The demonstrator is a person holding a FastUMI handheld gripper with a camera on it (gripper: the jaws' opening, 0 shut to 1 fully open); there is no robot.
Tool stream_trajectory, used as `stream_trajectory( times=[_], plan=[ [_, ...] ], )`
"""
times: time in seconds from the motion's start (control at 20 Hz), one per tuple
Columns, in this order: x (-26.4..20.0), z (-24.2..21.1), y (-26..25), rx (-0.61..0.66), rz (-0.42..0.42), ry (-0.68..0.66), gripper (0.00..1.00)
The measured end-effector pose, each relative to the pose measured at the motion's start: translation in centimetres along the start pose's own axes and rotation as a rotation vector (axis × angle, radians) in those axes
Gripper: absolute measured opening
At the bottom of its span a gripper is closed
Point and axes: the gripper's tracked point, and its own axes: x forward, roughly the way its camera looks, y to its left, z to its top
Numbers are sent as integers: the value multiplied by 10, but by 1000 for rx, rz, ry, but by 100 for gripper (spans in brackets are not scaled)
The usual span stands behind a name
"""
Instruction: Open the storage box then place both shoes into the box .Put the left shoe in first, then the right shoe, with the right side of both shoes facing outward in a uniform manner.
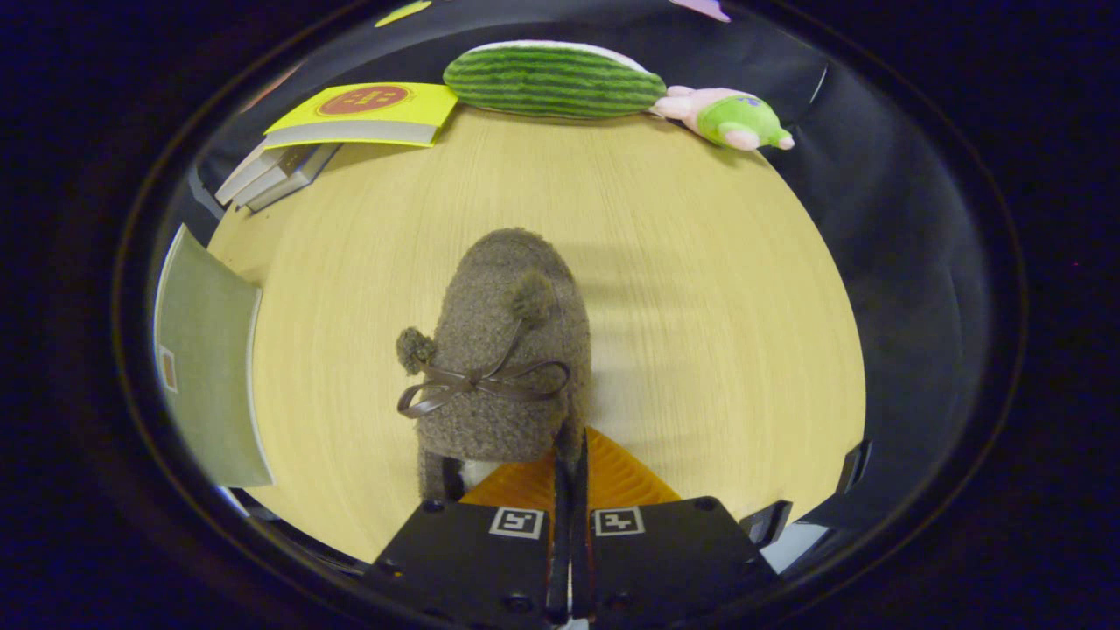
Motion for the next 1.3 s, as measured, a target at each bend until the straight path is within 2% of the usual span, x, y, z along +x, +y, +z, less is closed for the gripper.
stream_trajectory(
  times=[0.35,0.7,1.0,1.3],
  plan=[
    [-32,-1,0,134,74,16,7],
    [-104,8,21,121,105,-36,7],
    [-162,13,73,105,156,-111,6],
    [-207,8,156,51,247,-119,6]
  ],
)
